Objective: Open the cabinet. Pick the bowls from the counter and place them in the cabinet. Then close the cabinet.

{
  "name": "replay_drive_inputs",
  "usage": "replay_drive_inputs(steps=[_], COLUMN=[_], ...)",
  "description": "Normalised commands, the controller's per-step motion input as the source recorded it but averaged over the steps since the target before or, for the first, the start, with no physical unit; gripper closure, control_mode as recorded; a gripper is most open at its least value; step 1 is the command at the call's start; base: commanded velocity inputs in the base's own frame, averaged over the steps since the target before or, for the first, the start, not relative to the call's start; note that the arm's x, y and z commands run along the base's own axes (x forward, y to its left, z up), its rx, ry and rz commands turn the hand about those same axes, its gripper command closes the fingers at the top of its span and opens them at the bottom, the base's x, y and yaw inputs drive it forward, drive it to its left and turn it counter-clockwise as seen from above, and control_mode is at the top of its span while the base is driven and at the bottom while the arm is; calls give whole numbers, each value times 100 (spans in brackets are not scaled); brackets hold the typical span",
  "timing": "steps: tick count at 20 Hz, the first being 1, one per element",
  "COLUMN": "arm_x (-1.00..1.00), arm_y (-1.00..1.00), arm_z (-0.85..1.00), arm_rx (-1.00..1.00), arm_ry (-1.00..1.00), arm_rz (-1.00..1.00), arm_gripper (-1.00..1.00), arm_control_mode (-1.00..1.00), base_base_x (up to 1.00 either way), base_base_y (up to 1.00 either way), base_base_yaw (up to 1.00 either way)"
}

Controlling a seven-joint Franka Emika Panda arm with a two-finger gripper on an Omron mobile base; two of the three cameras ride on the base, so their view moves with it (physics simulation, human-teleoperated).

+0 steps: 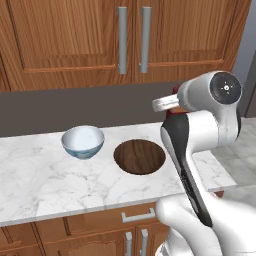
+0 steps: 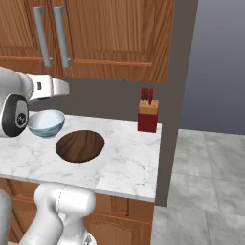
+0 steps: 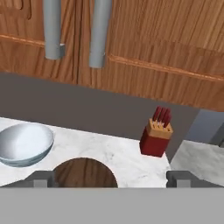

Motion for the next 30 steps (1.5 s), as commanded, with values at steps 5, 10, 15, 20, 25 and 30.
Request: replay_drive_inputs(steps=[5,10,15,20,25,30], arm_x=[-24,-10,0,0,10,50], arm_y=[7,0,0,1,0,32], arm_z=[80,46,32,15,9,0], arm_rx=[0,0,0,0,0,0], arm_ry=[-37,-24,-21,-6,0,17], arm_rz=[6,5,0,0,0,0], arm_gripper=[-100,-100,-100,-100,-100,-100], arm_control_mode=[-100,-100,-100,-100,-100,-100], base_base_x=[0,0,0,0,0,0], base_base_y=[0,0,0,0,0,0], base_base_yaw=[0,0,0,0,0,0])
